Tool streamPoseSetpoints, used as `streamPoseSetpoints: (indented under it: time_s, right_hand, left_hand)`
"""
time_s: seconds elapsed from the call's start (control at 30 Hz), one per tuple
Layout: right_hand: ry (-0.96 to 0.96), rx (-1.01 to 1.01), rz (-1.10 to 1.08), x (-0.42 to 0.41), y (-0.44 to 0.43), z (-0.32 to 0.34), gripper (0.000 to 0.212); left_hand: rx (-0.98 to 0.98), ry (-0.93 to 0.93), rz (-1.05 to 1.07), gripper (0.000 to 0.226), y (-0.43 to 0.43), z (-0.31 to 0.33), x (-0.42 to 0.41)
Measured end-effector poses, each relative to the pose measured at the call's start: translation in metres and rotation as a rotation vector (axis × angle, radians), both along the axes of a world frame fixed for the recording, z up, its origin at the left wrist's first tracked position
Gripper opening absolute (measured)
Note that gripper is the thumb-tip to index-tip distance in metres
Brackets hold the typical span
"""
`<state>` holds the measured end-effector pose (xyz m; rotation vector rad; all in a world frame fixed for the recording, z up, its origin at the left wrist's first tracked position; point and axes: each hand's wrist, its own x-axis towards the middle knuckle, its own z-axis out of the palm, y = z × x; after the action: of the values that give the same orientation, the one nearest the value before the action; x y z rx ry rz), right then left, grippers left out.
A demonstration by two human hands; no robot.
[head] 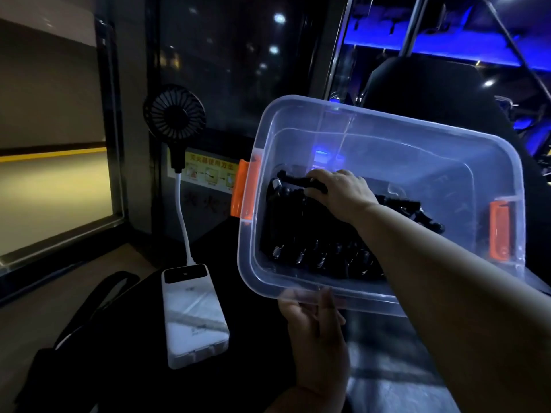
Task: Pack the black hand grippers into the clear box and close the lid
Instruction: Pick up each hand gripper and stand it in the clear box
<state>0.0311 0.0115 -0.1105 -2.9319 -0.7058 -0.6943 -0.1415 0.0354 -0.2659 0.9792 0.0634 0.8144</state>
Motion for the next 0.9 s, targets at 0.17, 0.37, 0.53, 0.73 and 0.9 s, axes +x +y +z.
streamPoseSetpoints:
  time_s: [0.17, 0.37, 0.53, 0.73, 0.9]
  right_hand:
    - [0.077, 0.03, -0.018, 0.005, -0.005, -0.004, 0.042]
    - [0.041, 0.037, -0.047, -0.003, -0.004, -0.006, 0.046]
    - [0.019, 0.08, -0.035, -0.015, -0.013, -0.009, 0.053]
    - [-0.011, 0.158, -0.04, -0.035, -0.036, -0.017, 0.054]
    - [-0.026, 0.201, -0.043, -0.058, -0.068, -0.029, 0.053]
  left_hand:
    - [0.031, -0.003, -0.007, 0.024, 0.001, -0.003, 0.002]
    - [0.002, -0.009, -0.026, 0.042, 0.002, 0.0, 0.0]
    - [0.05, 0.06, 0.027, 0.03, 0.003, 0.002, -0.001]
    - [0.1, 0.148, 0.074, 0.022, 0.007, 0.008, -0.002]
    - [0.125, 0.129, 0.057, 0.019, 0.003, 0.016, -0.009]
